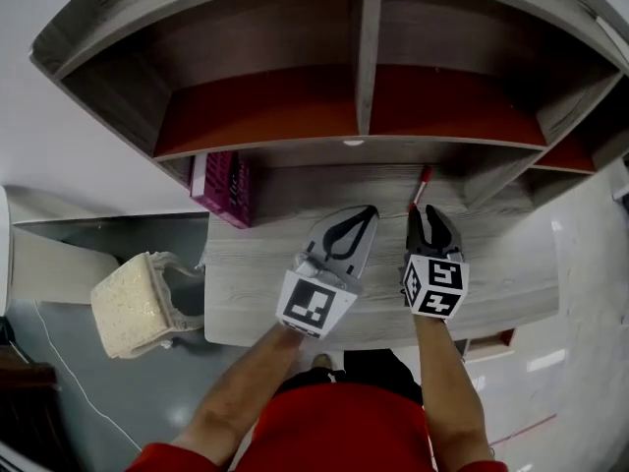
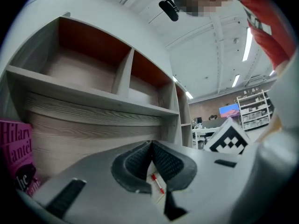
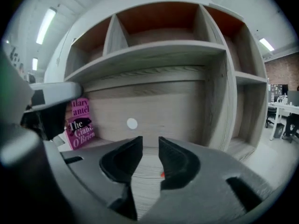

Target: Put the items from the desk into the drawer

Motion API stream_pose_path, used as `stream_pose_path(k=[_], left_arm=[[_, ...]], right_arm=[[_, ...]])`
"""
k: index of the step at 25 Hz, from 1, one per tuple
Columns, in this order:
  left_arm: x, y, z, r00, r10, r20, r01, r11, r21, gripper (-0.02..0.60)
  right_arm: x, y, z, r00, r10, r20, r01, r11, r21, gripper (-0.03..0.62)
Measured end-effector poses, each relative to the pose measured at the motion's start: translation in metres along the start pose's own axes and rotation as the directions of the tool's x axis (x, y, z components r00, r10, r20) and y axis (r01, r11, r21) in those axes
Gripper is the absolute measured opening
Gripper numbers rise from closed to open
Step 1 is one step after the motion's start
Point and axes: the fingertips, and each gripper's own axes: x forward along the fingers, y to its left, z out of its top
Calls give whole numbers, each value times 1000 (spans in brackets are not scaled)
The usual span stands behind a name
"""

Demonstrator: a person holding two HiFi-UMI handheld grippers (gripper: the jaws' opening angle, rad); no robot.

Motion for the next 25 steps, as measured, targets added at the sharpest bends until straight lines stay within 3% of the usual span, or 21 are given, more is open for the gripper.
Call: stream_pose_path(k=[7, 14, 25], left_arm=[[40, 13, -24, 999, 8, -50, -8, 1000, 0, 8], [60, 23, -35, 997, 15, -71, -15, 1000, -4, 8], [58, 33, -45, 994, 33, -100, -32, 999, 11, 8]], right_arm=[[64, -36, -44, 983, -48, -175, 53, 998, 26, 143], [111, -57, -92, 929, -74, -362, 92, 995, 32, 163], [128, -63, -115, 885, -83, -457, 112, 993, 37, 126]])
